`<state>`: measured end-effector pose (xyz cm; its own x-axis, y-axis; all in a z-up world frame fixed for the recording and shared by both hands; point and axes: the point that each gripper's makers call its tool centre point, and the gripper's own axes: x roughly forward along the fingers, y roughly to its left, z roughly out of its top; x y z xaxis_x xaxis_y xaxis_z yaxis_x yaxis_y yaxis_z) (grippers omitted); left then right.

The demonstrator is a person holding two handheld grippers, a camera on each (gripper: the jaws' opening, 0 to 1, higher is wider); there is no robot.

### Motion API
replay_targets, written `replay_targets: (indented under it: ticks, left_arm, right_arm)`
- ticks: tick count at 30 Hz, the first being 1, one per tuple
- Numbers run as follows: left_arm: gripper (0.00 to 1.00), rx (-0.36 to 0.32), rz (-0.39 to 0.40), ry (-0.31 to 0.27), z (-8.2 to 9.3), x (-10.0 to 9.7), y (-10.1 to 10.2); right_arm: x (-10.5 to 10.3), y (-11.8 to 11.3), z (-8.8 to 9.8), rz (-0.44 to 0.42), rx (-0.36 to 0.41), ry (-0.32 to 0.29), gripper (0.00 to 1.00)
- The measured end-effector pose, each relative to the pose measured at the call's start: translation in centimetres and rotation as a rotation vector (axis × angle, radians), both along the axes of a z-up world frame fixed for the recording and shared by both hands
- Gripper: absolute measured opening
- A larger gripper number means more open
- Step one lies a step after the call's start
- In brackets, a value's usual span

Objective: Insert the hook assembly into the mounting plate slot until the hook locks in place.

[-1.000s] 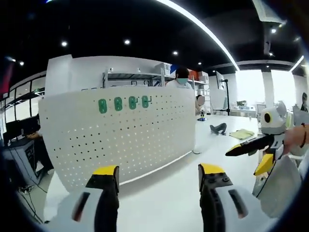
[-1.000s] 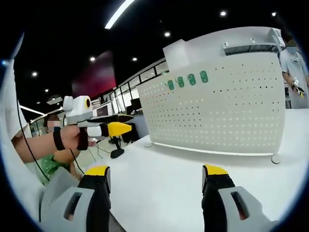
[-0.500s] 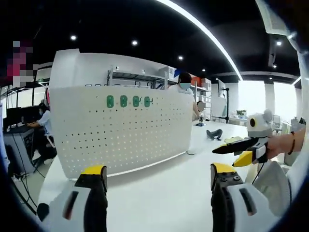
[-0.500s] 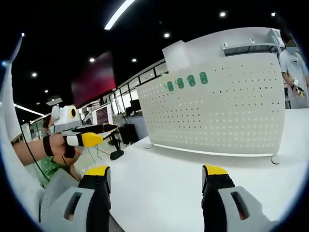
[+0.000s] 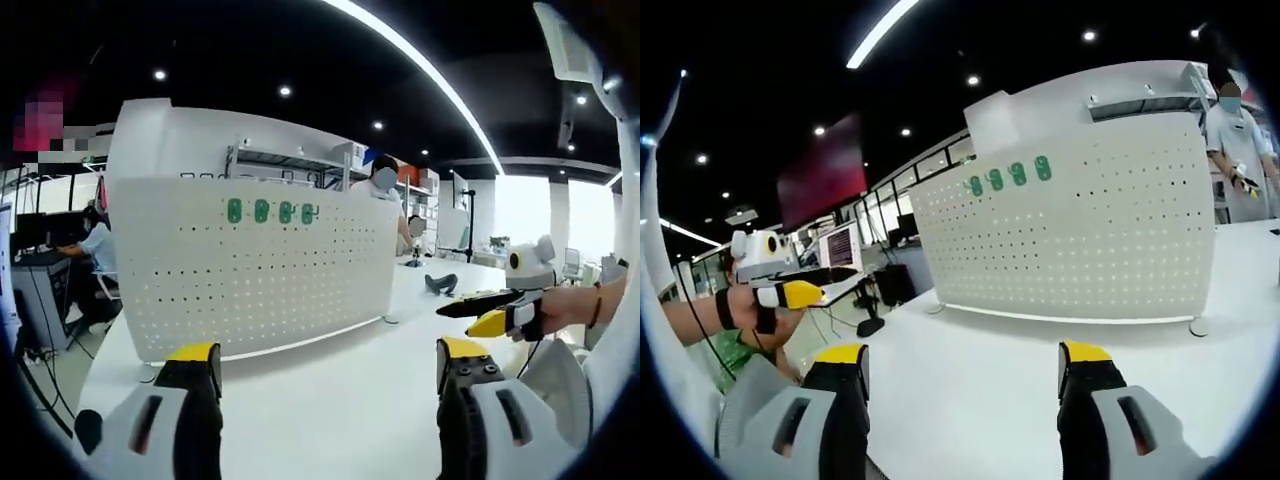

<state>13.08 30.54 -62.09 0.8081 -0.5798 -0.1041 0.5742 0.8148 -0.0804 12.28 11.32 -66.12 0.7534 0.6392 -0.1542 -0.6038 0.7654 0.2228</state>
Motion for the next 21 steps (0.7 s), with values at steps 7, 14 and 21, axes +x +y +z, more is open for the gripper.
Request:
replay_targets:
  ticks: [7, 14, 21]
  left_arm:
    - [0.92, -0.036, -0.012, 0.000, 0.3, -0.4, 0.0]
    - [0.92, -0.007, -0.016, 0.007, -0.2, -0.8, 0.0]
    - [0.92, -0.013, -0.005, 0.013, -0.3, -1.1, 0.8]
  right_arm:
    - [0.0, 0.6, 0.7, 0.008, 0.005, -0.017, 0.79]
    - [-0.1, 0.9, 0.5, 0.020, 0.004, -0.009, 0.79]
    - [-0.1, 1.1, 0.4, 0.026, -0.008, -0.007, 0.78]
